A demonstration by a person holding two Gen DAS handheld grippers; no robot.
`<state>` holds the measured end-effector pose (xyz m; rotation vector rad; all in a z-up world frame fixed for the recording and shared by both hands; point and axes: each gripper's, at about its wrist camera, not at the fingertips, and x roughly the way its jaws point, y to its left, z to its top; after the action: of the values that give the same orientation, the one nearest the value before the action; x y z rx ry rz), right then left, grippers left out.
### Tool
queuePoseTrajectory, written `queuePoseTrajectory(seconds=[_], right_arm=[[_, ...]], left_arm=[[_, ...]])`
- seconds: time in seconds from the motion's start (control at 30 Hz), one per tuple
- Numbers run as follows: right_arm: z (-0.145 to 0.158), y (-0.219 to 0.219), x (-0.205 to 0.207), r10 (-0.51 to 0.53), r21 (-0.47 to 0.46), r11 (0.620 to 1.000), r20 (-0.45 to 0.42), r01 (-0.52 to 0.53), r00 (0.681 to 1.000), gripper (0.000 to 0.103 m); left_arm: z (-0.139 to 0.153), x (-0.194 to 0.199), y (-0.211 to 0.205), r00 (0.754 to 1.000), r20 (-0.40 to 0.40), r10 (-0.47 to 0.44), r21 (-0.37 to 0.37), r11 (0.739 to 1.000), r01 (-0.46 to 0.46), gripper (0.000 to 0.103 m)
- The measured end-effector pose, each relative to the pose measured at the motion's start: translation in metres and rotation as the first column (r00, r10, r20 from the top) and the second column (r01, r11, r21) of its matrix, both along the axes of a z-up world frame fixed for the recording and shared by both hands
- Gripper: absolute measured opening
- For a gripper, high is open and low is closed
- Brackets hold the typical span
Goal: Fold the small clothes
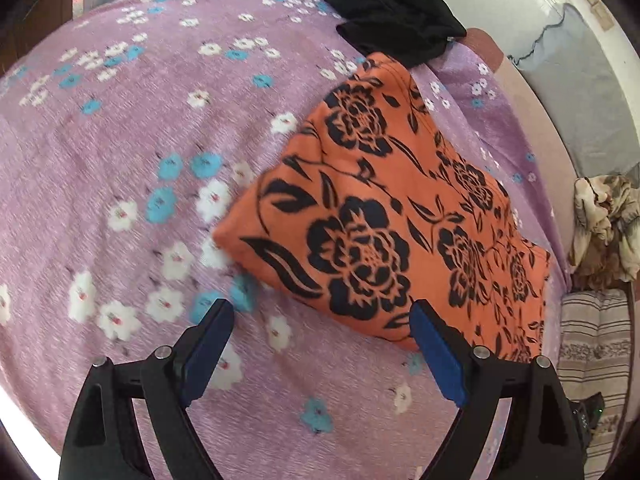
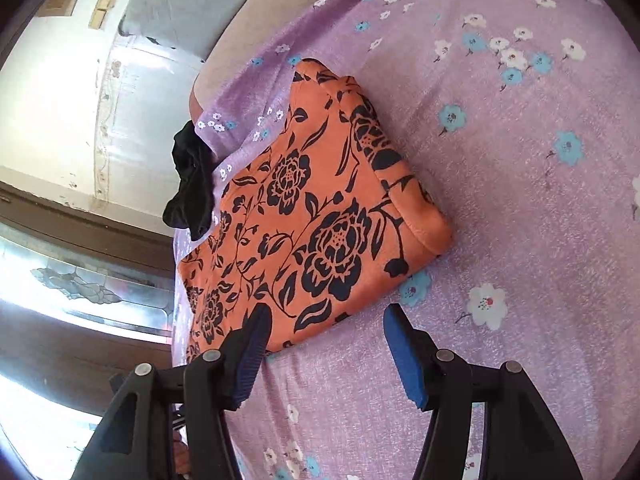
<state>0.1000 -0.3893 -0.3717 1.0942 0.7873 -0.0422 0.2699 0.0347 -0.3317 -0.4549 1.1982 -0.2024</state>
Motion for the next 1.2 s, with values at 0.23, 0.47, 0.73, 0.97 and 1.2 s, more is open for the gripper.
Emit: queuePoseTrajectory(seconds=[0.23, 0.47, 0.73, 0.97, 1.2], right_arm=[[-0.031, -0.007, 0.018, -0.028, 0.152, 0.988, -0.038, 0.033, 0.999, 0.064], [-0.037, -0.011, 0.041, -0.042, 0.152, 0.987, -0.027, 0.046, 0.999, 0.064], [-0.035, -0.016, 0.050, -0.056, 0.113, 0.992, 0.000, 0.056, 0.998, 0.064], [-0.025, -0.009, 0.049, -0.042, -0.016, 0.999, 0.016, 0.043, 0.999, 0.048], [-0.019, -0.004, 0.048, -0.036, -0.122, 0.992, -0.002, 0.036, 0.999, 0.035]], left_arm=[[-0.009, 0.021, -0.018, 0.998, -0.002, 0.063, -0.092, 0.994, -0.063, 0.089], [-0.011, 0.039, -0.027, 0.988, 0.052, 0.144, -0.078, 0.987, -0.139, 0.075], [-0.013, 0.044, -0.047, 0.992, 0.085, 0.093, 0.058, 0.993, -0.098, 0.067], [-0.011, 0.040, -0.048, 0.986, 0.125, 0.110, 0.056, 0.992, -0.117, 0.069], [-0.005, 0.034, -0.059, 0.979, 0.188, 0.080, 0.195, 0.974, -0.117, 0.056]])
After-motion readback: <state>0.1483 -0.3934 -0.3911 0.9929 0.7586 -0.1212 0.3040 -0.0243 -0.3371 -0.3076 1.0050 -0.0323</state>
